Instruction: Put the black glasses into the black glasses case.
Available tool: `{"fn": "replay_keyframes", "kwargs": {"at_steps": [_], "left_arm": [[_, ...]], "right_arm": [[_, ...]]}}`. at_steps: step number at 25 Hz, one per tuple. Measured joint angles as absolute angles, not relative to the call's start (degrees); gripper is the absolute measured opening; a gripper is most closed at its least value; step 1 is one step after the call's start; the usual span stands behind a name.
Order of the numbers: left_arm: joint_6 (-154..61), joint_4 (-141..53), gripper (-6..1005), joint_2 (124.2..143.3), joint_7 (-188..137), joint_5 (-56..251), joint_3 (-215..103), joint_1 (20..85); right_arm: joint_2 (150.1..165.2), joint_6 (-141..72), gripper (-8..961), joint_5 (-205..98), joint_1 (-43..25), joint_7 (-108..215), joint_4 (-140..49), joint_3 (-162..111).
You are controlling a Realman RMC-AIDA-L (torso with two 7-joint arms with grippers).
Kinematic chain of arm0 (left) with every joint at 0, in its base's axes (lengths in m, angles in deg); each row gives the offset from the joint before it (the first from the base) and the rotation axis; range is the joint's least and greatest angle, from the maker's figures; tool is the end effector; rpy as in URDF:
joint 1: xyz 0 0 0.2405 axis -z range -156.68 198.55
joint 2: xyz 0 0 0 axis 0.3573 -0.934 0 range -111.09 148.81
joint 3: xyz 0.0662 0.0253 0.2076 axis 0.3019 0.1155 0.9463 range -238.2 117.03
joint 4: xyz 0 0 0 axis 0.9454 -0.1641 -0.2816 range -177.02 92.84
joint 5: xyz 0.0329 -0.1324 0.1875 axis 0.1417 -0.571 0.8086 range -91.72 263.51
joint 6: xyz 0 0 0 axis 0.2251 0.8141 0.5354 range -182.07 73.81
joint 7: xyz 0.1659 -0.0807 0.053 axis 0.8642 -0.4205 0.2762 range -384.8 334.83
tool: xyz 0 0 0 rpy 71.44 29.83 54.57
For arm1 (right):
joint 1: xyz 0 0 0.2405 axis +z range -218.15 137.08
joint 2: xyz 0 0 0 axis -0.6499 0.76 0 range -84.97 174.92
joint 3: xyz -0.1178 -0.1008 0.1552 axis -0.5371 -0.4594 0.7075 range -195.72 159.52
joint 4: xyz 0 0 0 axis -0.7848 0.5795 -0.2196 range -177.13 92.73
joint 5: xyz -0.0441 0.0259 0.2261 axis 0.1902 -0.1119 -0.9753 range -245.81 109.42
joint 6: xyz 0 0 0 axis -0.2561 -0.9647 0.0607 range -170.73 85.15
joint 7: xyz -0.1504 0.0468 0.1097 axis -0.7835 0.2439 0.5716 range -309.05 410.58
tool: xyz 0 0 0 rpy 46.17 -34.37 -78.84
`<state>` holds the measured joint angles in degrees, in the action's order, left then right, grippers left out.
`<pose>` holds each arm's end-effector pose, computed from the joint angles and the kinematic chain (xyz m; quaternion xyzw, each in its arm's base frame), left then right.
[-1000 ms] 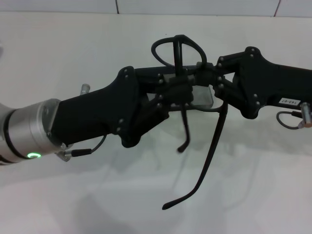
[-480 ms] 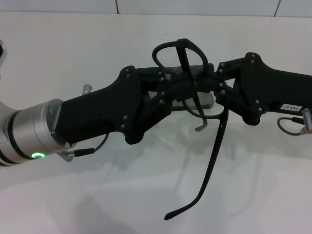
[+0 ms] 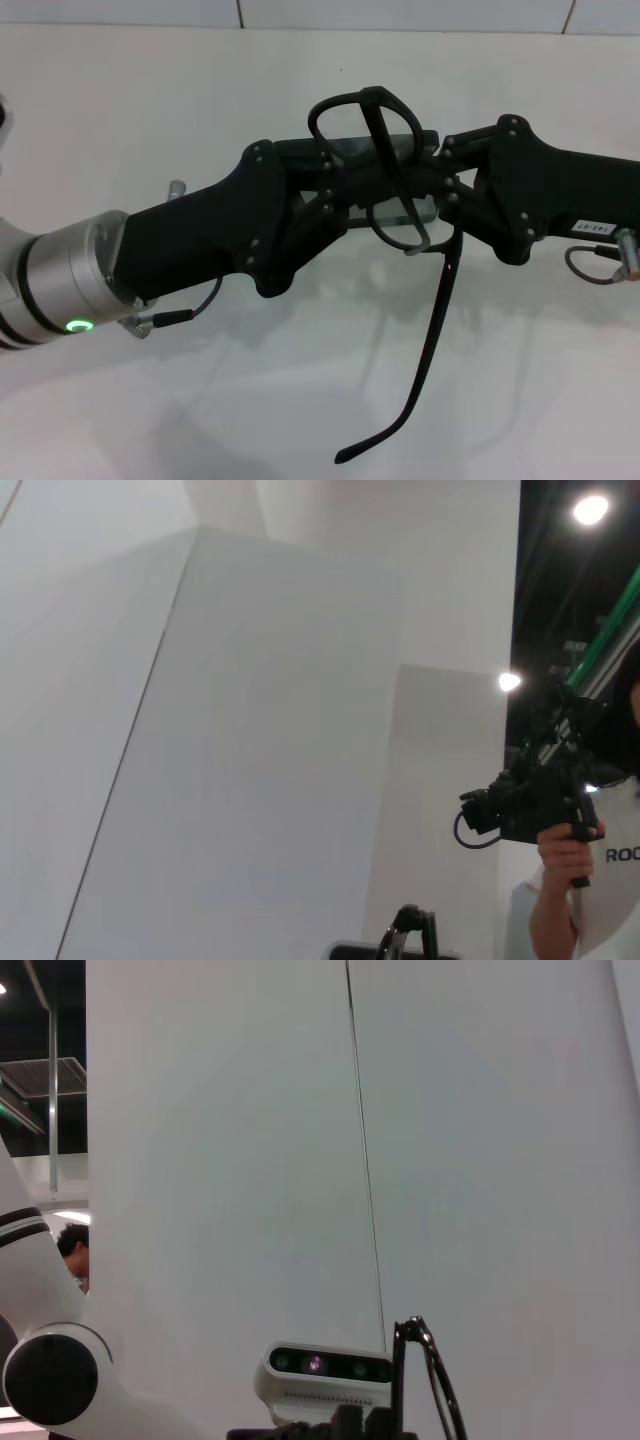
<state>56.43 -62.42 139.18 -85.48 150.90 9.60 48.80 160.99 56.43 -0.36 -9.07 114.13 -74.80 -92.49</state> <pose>-0.1337 0.2697 -0.0295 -0.8258 -0.0920 -0.5565 0.0013 0.1128 0.3147 -0.0242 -0.8912 0.0136 0.4528 0.0220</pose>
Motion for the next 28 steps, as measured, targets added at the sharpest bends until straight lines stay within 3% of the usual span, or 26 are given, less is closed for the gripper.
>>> {"fn": "replay_keyframes", "kwargs": {"at_steps": [15, 28], "left_arm": [[59.35, -62.15, 61, 138.80, -84.72, 151.32, 9.73, 48.64], [59.43, -61.95, 55, 138.80, -82.91, 153.56, 10.50, 48.75]], "right_arm": [[160.74, 56.87, 64, -0.93, -10.10, 112.67, -74.79, -89.02], [160.69, 70.83, 64, -13.38, -10.84, 106.86, -73.09, -85.90]]}}
